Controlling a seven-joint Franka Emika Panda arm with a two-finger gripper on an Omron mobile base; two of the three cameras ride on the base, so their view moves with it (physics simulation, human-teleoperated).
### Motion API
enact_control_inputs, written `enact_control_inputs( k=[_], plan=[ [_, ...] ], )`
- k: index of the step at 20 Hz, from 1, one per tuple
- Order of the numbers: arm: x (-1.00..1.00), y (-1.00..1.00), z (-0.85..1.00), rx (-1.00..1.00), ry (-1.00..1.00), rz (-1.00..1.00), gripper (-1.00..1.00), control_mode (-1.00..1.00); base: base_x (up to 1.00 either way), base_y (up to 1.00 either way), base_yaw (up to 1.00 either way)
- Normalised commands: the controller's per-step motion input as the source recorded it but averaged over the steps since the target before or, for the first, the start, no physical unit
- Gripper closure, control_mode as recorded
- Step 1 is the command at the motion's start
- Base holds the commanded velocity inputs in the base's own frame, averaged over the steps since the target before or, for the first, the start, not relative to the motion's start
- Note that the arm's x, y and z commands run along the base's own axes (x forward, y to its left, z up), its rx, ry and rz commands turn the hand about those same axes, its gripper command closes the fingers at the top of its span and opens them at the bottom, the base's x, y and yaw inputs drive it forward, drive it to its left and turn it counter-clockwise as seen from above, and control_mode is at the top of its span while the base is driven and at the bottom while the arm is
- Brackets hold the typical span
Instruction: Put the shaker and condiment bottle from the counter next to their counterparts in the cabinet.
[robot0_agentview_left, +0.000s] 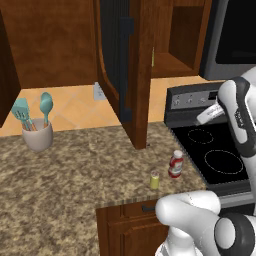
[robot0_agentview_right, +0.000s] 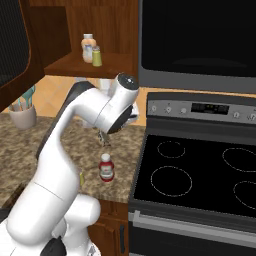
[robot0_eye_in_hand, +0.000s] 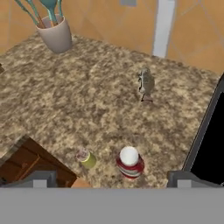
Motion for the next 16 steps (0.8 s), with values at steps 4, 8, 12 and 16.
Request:
enact_control_inputs(
  k=[4,8,12,16],
  plan=[
    [-0.06,-0.17,-0.06,0.0,-0.09,0.4,-1.0,-1.0,0.0,0.0,0.0],
    [-0.01,-0.08,-0.14,0.0,-0.07,0.42,-1.0,-1.0,0.0,0.0,0.0],
    [-0.01,-0.1,-0.15,0.01,-0.08,0.39,-1.0,-1.0,0.0,0.0,0.0],
    [-0.13,-0.01,-0.14,0.0,-0.1,0.36,-1.0,-1.0,0.0,0.0,0.0]
  ],
)
